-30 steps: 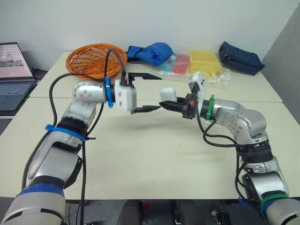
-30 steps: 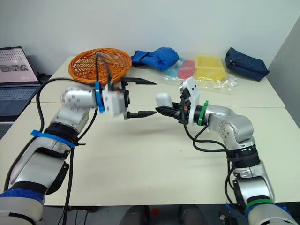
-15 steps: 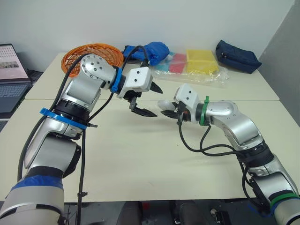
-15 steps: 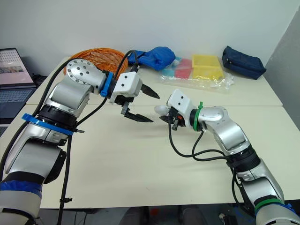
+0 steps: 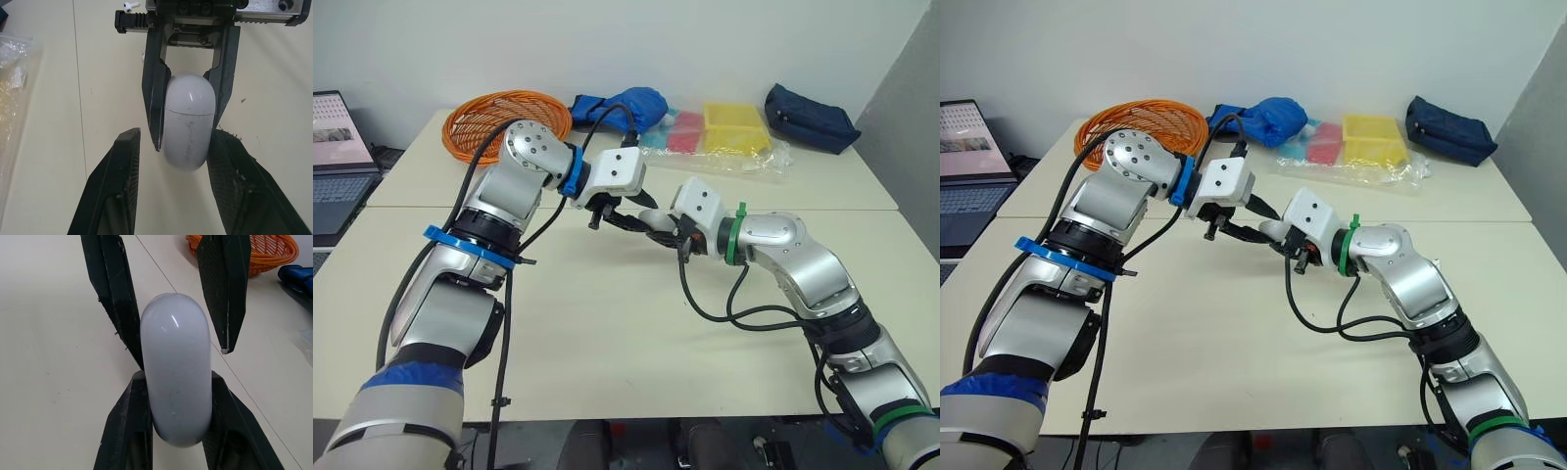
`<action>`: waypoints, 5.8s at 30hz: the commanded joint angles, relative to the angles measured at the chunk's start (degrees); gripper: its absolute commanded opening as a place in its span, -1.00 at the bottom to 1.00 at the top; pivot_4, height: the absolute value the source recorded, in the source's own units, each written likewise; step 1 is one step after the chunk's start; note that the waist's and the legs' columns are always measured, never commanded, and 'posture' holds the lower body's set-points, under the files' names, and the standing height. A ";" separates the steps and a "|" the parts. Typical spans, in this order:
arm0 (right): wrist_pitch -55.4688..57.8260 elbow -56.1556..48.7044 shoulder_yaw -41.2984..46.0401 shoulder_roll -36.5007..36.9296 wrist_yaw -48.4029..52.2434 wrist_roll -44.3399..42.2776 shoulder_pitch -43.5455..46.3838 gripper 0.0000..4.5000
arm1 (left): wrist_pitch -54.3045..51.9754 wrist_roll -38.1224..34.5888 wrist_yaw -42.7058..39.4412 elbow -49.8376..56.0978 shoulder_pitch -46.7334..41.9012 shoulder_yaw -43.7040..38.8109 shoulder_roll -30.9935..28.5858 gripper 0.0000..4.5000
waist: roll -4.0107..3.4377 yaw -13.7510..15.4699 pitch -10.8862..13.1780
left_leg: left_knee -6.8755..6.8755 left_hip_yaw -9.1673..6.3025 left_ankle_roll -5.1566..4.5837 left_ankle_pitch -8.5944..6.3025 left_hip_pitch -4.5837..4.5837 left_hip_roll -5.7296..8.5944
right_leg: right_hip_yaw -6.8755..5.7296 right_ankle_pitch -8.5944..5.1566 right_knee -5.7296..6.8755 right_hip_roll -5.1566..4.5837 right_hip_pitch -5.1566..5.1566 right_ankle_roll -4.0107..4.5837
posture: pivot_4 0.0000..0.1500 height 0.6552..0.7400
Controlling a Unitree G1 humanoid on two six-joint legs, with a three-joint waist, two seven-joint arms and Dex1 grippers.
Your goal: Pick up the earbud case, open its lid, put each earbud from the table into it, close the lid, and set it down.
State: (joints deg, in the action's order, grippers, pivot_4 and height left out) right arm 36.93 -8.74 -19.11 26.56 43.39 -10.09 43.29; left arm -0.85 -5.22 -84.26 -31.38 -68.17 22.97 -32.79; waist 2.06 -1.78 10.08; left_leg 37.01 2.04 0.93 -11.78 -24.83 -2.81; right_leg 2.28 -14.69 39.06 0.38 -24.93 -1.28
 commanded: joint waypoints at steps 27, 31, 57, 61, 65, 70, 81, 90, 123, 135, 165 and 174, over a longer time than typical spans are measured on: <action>-1.53 -0.50 1.36 -1.03 1.22 2.07 1.67 -0.62 | -3.27 1.49 -1.95 4.50 0.22 -3.15 -0.15 -0.67 | 0.00 -0.01 0.00 | 0.02 0.00 0.00 0.00 0.00 0.00 | 0.00 0.09 0.02 0.00 0.00 0.15 | 1.00 1.00; -1.71 -0.33 1.50 -0.88 1.51 2.27 1.67 -0.62 | -3.36 1.57 -1.92 4.74 0.37 -3.18 -0.15 -0.67 | 0.00 -0.01 0.00 | 0.02 -0.01 0.00 0.00 0.00 0.00 | 0.00 0.09 0.02 0.00 0.00 0.16 | 1.00 1.00; 4.09 -8.91 12.11 8.79 6.87 -8.67 -0.13 0.99 | -14.37 -14.68 9.42 16.04 22.66 -19.55 7.07 -0.67 | 0.00 0.09 0.00 | 0.14 -0.10 0.01 0.01 0.06 0.00 | -0.01 0.16 0.30 -0.02 0.03 0.27 | 1.00 1.00; 3.88 -7.98 9.42 9.84 7.97 -7.31 1.16 0.99 | -14.84 -14.88 11.46 17.98 23.21 -19.32 8.06 -0.67 | 0.00 0.09 0.00 | 0.26 -0.09 0.01 0.01 0.07 0.01 | -0.01 0.15 0.41 -0.02 0.06 0.25 | 1.00 1.00; 4.01 -6.32 8.68 9.70 7.62 -6.44 2.10 0.99 | -15.23 -15.11 11.22 19.36 23.69 -18.52 7.66 -0.67 | 0.00 0.09 0.00 | 0.29 -0.08 0.01 0.01 0.09 0.02 | 0.00 0.11 0.44 -0.02 0.08 0.17 | 1.00 1.00; 4.71 -4.88 10.32 8.82 6.69 -7.33 3.58 0.99 | -15.40 -15.06 11.02 20.16 24.21 -18.37 7.40 -0.67 | 0.00 0.03 0.00 | 0.29 -0.09 0.01 0.01 0.09 0.02 | 0.00 0.14 0.45 -0.02 0.07 0.22 | 1.00 1.00; 7.48 -2.26 14.95 7.99 3.99 -9.68 5.98 0.99 | -14.36 -14.85 9.13 20.68 25.24 -16.90 7.24 -0.67 | 0.00 0.07 0.00 | 0.28 -0.09 0.01 0.01 0.09 0.02 | -0.02 0.13 0.44 -0.02 0.07 0.20 | 1.00 1.00; 12.58 -7.16 17.06 10.90 7.87 -16.29 3.60 0.99 | -13.54 -14.62 9.52 18.10 24.13 -16.77 7.92 -0.67 | 0.00 0.08 0.00 | 0.21 -0.08 0.01 0.01 0.08 0.02 | -0.01 0.13 0.36 -0.03 0.07 0.22 | 1.00 1.00; 12.96 -5.71 22.84 -1.93 -25.82 -8.55 -23.73 0.99 | -3.31 -10.26 47.93 34.78 40.39 -25.84 17.87 -0.67 | 0.03 -0.01 -0.03 | 0.05 -0.15 0.02 0.01 0.60 0.03 | 0.12 0.09 -0.04 -0.10 0.80 -0.02 | 1.00 1.00; -2.85 5.81 22.10 -14.33 -36.59 -0.16 -25.17 0.99 | -3.26 -10.16 49.78 33.35 37.59 -26.02 16.54 -0.67 | 0.04 -0.13 -0.03 | 0.02 -0.04 0.02 0.01 0.80 0.05 | 0.13 0.17 -0.06 -0.07 0.86 -0.06 | 1.00 1.00; -11.38 -4.18 17.07 23.99 18.74 -8.26 -32.18 -0.81 | 0.42 -11.11 47.22 27.29 35.14 -25.77 16.08 -0.67 | -0.23 0.24 0.12 | -0.12 0.01 0.02 0.00 0.81 0.17 | 0.11 0.12 -0.27 -0.21 0.91 -0.17 | 1.00 1.00; -28.92 19.06 14.69 44.37 41.43 -0.15 -26.21 -0.81 | 1.23 -11.33 46.21 29.25 37.58 -24.87 16.61 -0.67 | -0.06 -0.20 0.16 | -0.08 0.13 0.02 0.00 1.00 0.13 | 0.12 0.13 -0.33 -0.20 1.07 -0.17 | 1.00 1.00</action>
State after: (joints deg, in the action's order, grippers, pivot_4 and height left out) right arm 12.12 6.82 -3.92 69.59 82.67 -12.91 14.87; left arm -0.65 -15.70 -38.23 -4.80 -30.59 -1.61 -16.26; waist 2.00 -1.98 10.24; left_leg 36.93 2.21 0.96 -11.79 -23.83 -2.66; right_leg 2.42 -14.56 38.75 0.14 -23.88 -1.45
